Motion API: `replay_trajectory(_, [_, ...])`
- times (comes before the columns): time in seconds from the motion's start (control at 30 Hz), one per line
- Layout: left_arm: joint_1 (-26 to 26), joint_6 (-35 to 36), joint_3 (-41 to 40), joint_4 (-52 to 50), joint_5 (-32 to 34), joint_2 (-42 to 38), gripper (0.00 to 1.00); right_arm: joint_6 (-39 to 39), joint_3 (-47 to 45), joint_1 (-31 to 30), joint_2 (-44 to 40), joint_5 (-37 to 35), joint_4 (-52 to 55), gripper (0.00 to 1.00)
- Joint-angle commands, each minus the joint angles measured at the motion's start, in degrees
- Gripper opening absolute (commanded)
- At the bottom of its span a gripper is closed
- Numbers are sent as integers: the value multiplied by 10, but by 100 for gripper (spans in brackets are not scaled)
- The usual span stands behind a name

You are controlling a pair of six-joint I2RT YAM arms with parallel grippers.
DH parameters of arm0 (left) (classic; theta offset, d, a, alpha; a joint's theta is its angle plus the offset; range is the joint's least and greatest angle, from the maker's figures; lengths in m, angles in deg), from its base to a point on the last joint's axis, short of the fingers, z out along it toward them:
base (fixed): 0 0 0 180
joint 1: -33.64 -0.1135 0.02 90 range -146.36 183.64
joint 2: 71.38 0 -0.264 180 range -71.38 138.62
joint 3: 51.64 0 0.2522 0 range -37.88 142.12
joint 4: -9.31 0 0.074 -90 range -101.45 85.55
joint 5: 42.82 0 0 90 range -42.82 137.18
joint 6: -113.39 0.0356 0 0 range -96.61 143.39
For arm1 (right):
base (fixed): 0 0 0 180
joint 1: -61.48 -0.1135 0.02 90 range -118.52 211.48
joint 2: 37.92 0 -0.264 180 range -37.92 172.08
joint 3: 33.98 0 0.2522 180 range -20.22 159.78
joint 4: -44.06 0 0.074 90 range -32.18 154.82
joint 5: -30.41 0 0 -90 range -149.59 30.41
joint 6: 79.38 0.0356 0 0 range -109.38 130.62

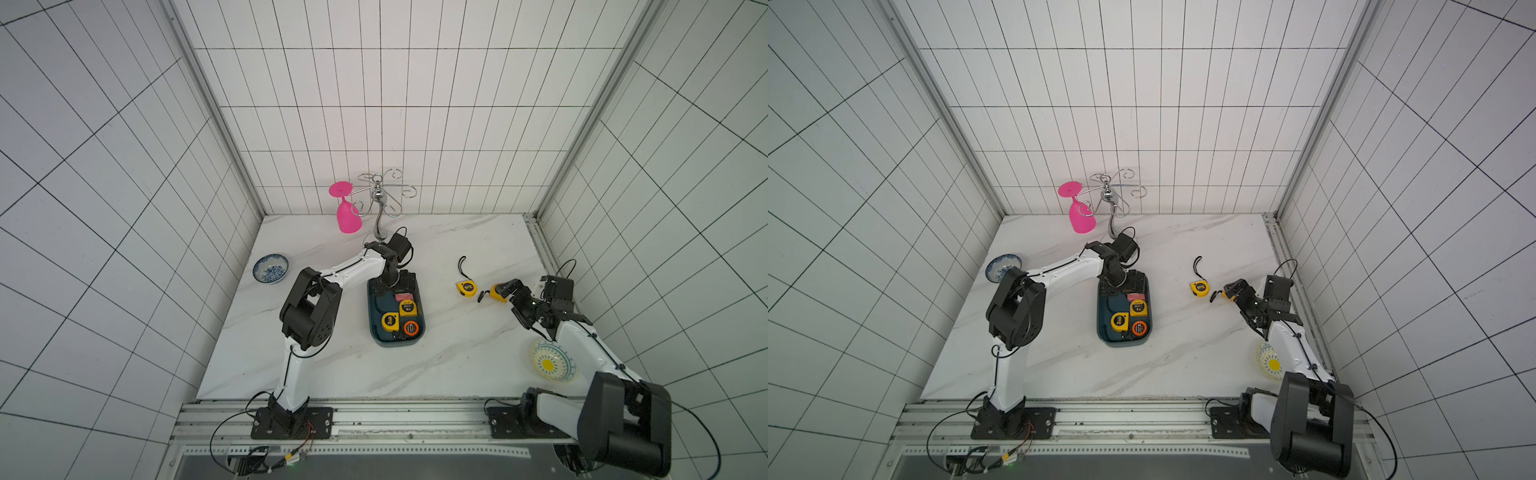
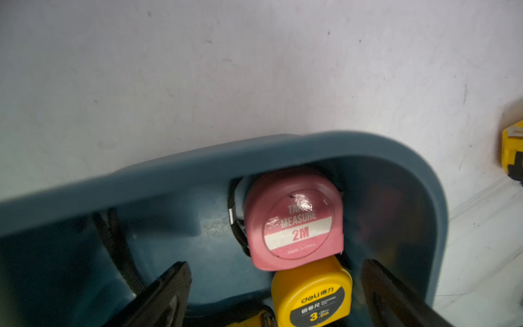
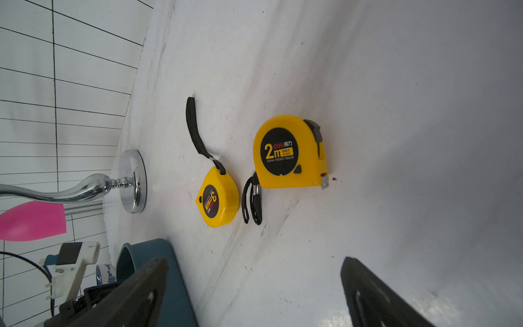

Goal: Take the tape measure out of the storage box
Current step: Pick up the tape measure from the storage box.

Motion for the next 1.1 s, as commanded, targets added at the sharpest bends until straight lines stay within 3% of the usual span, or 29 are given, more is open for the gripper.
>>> replay_trajectory(0.0, [0, 9, 15, 17, -18, 18, 98, -8, 28, 0, -5, 13, 12, 99])
replay_trajectory(0.7, [0, 12, 56, -43, 60, 60, 97, 1, 40, -9, 6, 24, 4, 99])
replay_trajectory(0.93, [5, 12, 66, -31, 28, 66, 96, 4, 36, -14, 2, 23, 1, 99])
replay_trajectory(1.07, [10, 14, 83, -59, 66, 73, 95, 5, 31, -14, -4, 22, 3, 99])
